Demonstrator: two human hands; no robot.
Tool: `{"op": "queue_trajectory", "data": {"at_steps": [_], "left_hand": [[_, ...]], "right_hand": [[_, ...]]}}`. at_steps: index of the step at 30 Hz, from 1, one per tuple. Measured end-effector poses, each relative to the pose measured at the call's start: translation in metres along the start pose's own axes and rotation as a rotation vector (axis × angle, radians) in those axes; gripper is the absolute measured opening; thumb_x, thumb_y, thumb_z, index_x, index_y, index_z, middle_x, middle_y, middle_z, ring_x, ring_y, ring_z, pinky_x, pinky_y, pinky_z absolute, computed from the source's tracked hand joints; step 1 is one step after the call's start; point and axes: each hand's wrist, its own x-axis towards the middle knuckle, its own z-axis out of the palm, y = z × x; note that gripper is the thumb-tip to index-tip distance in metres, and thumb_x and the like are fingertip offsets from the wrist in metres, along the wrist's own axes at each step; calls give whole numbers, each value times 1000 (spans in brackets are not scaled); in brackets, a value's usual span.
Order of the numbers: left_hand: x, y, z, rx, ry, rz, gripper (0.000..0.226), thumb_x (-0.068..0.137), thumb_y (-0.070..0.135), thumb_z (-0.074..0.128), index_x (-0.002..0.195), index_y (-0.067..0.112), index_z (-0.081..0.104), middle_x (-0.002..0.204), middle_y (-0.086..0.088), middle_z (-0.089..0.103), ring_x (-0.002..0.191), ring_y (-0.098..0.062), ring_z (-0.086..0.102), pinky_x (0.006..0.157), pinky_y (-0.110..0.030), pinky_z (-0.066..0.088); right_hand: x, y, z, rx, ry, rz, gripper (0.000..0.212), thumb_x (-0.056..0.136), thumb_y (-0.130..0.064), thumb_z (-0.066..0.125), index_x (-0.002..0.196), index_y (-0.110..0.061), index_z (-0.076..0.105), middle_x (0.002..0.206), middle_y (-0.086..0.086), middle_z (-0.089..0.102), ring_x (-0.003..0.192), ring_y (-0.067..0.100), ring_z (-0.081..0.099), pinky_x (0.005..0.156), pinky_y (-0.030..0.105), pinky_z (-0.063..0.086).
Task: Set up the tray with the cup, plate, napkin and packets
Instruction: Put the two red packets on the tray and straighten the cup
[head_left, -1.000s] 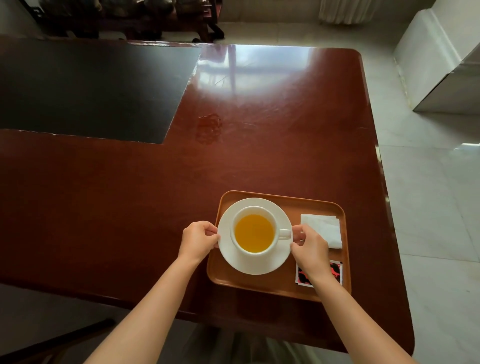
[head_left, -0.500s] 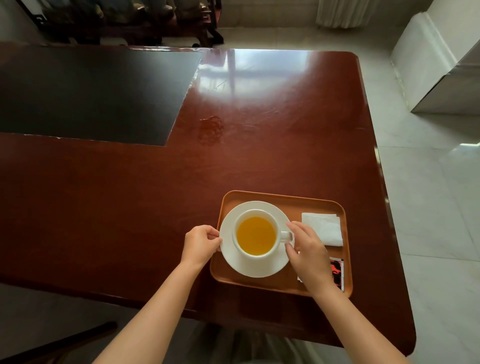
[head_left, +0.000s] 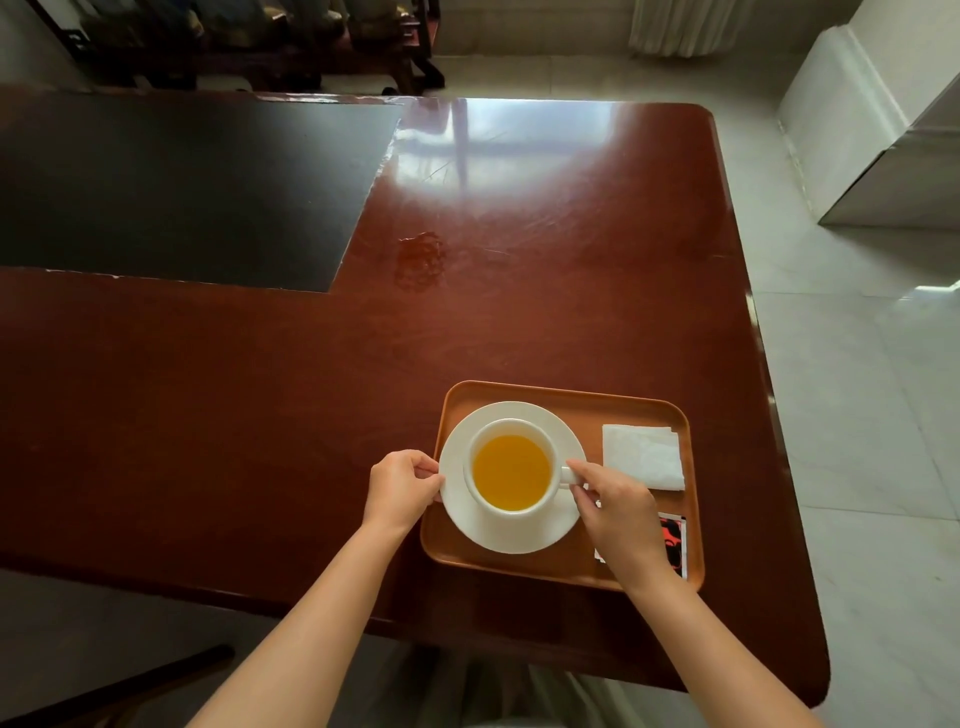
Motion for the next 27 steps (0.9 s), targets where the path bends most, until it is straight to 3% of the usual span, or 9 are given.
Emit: {"op": "queue_trajectory", "data": {"at_steps": [3, 7, 10, 13, 16, 19, 21, 24, 27], "left_hand": [[1, -1, 2, -4, 11, 2, 8, 78, 3, 69, 78, 11, 70, 69, -3, 70, 60, -9, 67, 54, -18, 53], [-5, -2, 5, -6, 46, 5, 18, 84, 11, 64, 101, 6, 68, 83, -7, 71, 74, -15, 68, 71, -30, 57], [-27, -2, 11, -80, 287, 31, 28, 89, 13, 58, 117, 10, 59, 102, -6, 64, 85, -14, 60, 70, -20, 45], [-68, -2, 28, -65, 509, 296, 19, 90, 7, 52, 108, 11, 58, 100, -4, 55, 87, -18, 55, 72, -26, 47], [-107, 2, 62, 127, 249, 714, 28, 86, 17, 52, 113, 15, 57, 106, -6, 61, 103, -14, 51, 90, -31, 46], [-127, 17, 102, 431, -52, 946, 46, 87, 34, 50, 132, 23, 46, 135, -4, 53, 128, -18, 43, 108, -36, 37], [-130, 28, 121, 609, -114, 905, 55, 89, 47, 42, 141, 29, 34, 148, -1, 40, 137, -19, 33, 107, -45, 33], [-128, 37, 136, 748, -134, 817, 60, 88, 55, 34, 143, 29, 33, 149, -1, 37, 137, -19, 33, 109, -45, 31], [-126, 38, 142, 797, -178, 727, 62, 86, 57, 34, 139, 27, 41, 145, 1, 43, 133, -16, 38, 99, -42, 45]], "right_hand": [[0, 2, 0, 16, -38, 25, 34, 80, -9, 70, 113, -11, 65, 97, 8, 74, 81, 17, 66, 71, 26, 54], [-2, 14, -11, -2, -19, -22, 38, 81, -12, 69, 118, -12, 61, 114, 5, 69, 103, 18, 64, 84, 27, 51], [-1, 39, -30, -129, 79, 16, 38, 81, -2, 65, 118, -10, 61, 119, 10, 65, 113, 23, 59, 93, 33, 45], [2, 61, -44, -313, -41, -3, 43, 82, 1, 62, 123, -10, 57, 128, 12, 59, 125, 29, 50, 99, 41, 43], [2, 74, -51, -422, -175, -97, 48, 81, 0, 63, 127, -12, 53, 134, 12, 54, 130, 30, 43, 104, 43, 38], [0, 81, -57, -430, -229, -130, 50, 81, -1, 62, 129, -14, 51, 138, 12, 50, 133, 30, 38, 107, 44, 33], [-2, 85, -59, -439, -247, -146, 51, 83, -3, 60, 131, -15, 48, 142, 11, 46, 136, 28, 34, 110, 43, 28], [-3, 91, -60, -466, -310, -175, 50, 89, -12, 53, 137, -19, 41, 148, 8, 37, 140, 24, 24, 114, 40, 19], [-5, 94, -59, -472, -355, -174, 49, 93, -19, 47, 140, -21, 35, 151, 6, 31, 142, 22, 19, 115, 39, 15]]}}
